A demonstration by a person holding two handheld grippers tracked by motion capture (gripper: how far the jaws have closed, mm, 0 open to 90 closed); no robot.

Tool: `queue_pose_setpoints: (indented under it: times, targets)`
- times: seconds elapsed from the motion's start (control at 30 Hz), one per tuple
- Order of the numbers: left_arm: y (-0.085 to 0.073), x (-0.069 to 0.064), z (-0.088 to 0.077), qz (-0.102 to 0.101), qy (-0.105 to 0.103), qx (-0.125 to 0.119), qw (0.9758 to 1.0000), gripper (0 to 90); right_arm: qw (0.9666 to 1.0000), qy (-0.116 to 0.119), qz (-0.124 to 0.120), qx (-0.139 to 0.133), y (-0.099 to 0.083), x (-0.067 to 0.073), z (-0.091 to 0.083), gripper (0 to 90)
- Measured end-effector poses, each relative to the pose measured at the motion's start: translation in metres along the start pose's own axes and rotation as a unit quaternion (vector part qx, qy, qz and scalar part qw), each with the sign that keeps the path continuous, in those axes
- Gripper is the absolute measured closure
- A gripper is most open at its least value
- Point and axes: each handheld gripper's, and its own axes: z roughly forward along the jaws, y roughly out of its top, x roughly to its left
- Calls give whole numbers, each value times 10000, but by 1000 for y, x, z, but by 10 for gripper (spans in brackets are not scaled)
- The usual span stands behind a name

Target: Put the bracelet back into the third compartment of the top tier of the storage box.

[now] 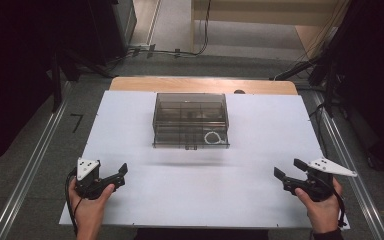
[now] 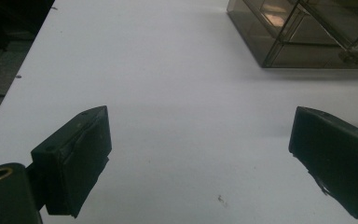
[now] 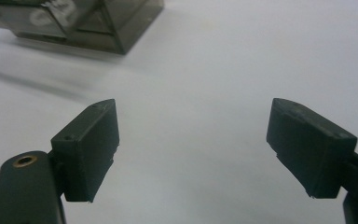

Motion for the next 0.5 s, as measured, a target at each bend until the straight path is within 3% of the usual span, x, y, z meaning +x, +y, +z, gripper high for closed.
queue_pose_setpoints:
  times: [0.37,0.5]
  targets:
    - [-1,1,-1,-78,-52,12,10000,58,9988,-273,394,33,-24,-28,-25,154]
    - [-1,1,-2,-113,-73,23,9999,58,9984,-320,455,-34,-24,-32,-32,143]
